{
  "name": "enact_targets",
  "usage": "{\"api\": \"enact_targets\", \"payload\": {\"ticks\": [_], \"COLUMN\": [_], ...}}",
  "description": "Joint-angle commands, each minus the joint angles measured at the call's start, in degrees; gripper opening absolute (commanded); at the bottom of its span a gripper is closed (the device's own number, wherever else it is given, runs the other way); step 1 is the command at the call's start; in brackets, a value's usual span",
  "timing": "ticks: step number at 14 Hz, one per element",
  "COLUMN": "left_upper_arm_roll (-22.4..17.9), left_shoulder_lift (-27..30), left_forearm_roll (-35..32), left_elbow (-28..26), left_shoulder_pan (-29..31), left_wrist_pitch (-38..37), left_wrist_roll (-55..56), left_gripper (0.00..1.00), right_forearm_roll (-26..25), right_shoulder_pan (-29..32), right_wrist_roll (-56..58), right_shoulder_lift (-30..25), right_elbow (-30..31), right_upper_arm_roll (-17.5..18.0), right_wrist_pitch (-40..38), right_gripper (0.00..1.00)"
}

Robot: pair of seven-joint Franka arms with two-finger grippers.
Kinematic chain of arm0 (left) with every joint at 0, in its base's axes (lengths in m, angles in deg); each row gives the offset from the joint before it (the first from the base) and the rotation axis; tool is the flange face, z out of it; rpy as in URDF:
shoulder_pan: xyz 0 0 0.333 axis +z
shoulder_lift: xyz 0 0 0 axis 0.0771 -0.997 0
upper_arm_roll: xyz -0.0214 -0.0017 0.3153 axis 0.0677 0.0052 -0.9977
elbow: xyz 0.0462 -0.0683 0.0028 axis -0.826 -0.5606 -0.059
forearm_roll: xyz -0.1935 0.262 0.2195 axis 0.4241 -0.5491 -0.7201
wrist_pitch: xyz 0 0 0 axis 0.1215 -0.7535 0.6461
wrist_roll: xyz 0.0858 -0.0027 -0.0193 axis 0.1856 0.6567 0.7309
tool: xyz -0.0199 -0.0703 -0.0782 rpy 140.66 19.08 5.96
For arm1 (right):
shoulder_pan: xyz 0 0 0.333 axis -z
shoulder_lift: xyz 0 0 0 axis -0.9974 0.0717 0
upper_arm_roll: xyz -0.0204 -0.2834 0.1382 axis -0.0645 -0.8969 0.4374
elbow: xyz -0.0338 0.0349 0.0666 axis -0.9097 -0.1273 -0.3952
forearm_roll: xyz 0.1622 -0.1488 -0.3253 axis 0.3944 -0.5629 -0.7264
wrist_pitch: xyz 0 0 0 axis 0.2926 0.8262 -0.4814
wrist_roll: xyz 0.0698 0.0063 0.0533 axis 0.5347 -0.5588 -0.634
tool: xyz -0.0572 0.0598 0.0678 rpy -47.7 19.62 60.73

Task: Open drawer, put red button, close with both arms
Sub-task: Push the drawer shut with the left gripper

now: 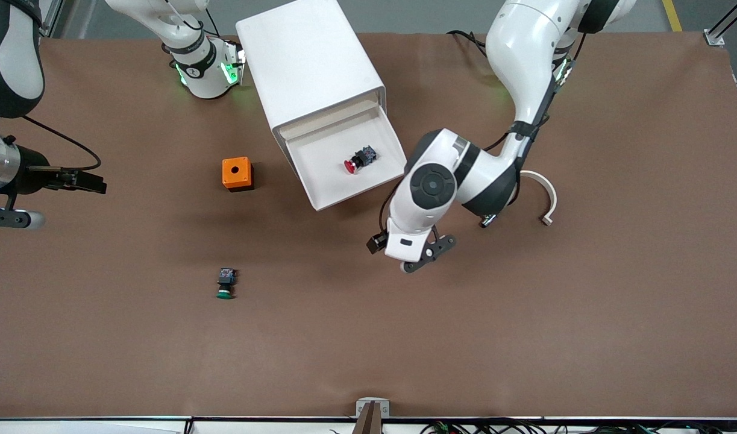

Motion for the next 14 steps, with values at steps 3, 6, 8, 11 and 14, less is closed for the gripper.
{"api": "enact_targets", "payload": {"ticks": [3, 6, 8, 11, 14], "left_upper_arm_roll": [-0.43, -0.43, -0.34, -0.26, 0.97], "left_shoulder_lift": [1.33, 1.33, 1.42, 1.59, 1.86], "left_forearm_roll": [-2.85, -2.77, -2.76, -2.76, -0.84], "left_elbow": [-3.25, -3.43, -3.86, -5.01, -4.83], "left_shoulder_pan": [-4.12, -6.14, -7.81, -10.36, -11.51], "left_wrist_pitch": [0.89, 0.55, -0.07, -0.95, -4.28], "left_wrist_roll": [1.53, 1.53, 3.10, 5.92, 6.27], "left_gripper": [0.99, 0.99, 0.99, 0.99, 0.99], "right_forearm_roll": [-1.27, -1.10, -1.01, -0.22, 1.53], "right_shoulder_pan": [0.73, 1.08, 1.26, 1.26, 1.34], "right_wrist_roll": [-0.43, -0.34, -0.69, -1.48, -1.48], "right_shoulder_lift": [0.09, 0.01, -0.17, -1.31, -3.59], "right_elbow": [-3.54, -4.15, -4.94, -4.77, -4.42], "right_upper_arm_roll": [0.87, 0.78, 1.04, 0.96, 0.95], "right_wrist_pitch": [-0.83, -1.97, -4.68, -6.63, -5.93], "right_gripper": [1.00, 1.00, 1.00, 1.00, 1.00]}}
